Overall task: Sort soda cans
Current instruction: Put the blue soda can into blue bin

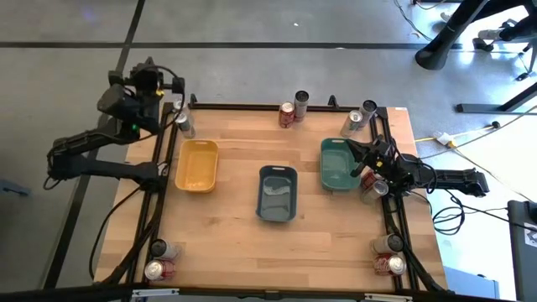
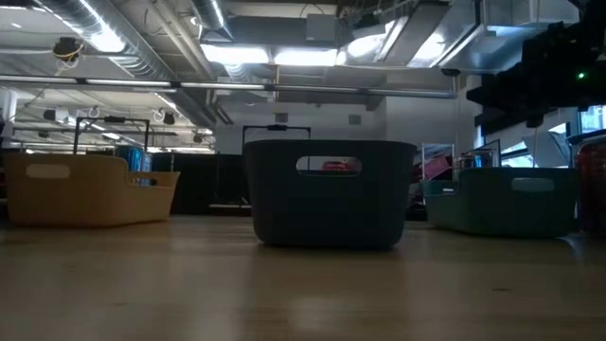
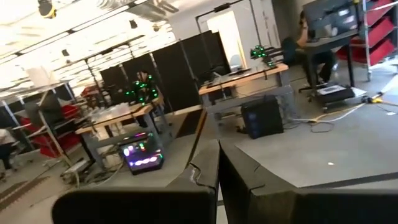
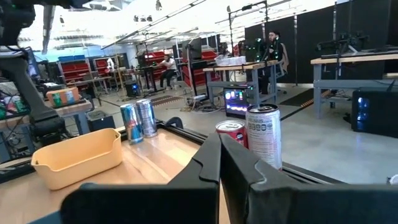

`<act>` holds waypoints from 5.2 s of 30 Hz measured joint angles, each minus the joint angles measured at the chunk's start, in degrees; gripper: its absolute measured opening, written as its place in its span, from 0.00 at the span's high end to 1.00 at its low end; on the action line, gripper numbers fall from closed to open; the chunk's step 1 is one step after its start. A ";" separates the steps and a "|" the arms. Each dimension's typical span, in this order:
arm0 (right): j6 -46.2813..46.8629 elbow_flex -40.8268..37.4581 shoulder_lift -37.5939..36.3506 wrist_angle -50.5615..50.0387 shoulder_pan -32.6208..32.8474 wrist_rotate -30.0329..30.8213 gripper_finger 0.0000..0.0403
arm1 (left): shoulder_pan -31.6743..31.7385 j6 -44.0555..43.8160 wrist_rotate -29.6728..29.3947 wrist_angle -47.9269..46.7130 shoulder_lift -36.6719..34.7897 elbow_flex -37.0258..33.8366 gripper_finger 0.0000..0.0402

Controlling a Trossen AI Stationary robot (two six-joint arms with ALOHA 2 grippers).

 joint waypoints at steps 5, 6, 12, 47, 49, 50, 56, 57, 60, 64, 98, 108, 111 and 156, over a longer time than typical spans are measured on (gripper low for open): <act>0.02 0.00 0.00 0.12 0.02 0.69 0.99 | 1.40 -0.65 4.59 -0.09 0.50 2.05 1.00; 0.04 0.00 0.00 0.12 0.01 0.71 0.99 | 1.71 -1.52 5.90 -0.18 0.49 2.29 1.00; 0.37 0.00 0.00 0.10 0.00 0.74 0.99 | 4.81 -16.87 19.56 -19.24 0.85 5.92 1.00; 4.09 0.02 0.02 -5.78 0.02 0.60 0.99 | 32.45 -63.77 63.21 -95.67 23.91 22.80 0.41; 4.11 0.02 0.02 -5.78 0.01 0.60 0.99 | 33.28 -63.77 63.58 -96.95 24.76 22.80 0.38; 4.11 0.02 0.02 -5.78 0.02 0.59 0.99 | 33.46 -63.58 63.58 -97.06 25.06 22.79 0.36; 4.21 0.02 0.02 -5.74 0.02 0.60 0.99 | 33.59 -59.68 62.15 -92.52 25.65 22.78 0.35; 4.28 0.02 0.02 -5.70 0.00 0.60 0.99 | 33.59 -59.67 62.07 -91.62 25.63 22.79 0.36; 4.35 0.02 0.02 -5.65 0.00 0.74 0.99 | 33.39 -59.69 62.03 -91.22 25.63 22.77 0.36; 4.42 0.02 0.02 -5.63 0.00 0.76 0.99 | 33.39 -60.52 62.01 -91.80 25.63 22.77 0.34; 5.96 0.02 0.02 -6.00 0.02 0.69 0.99 | 34.62 -74.02 61.09 -88.70 26.31 6.78 0.05; 6.10 0.02 0.01 -6.04 0.01 0.74 0.99 | 35.11 -75.60 60.46 -84.88 26.59 3.98 0.05; 6.16 0.02 0.02 -6.04 0.00 0.76 0.99 | 34.30 -76.08 57.71 -83.88 26.82 2.70 0.05; 7.34 0.02 0.02 -6.06 0.01 0.58 0.99 | 33.27 -69.95 55.81 -75.99 29.17 -5.94 0.40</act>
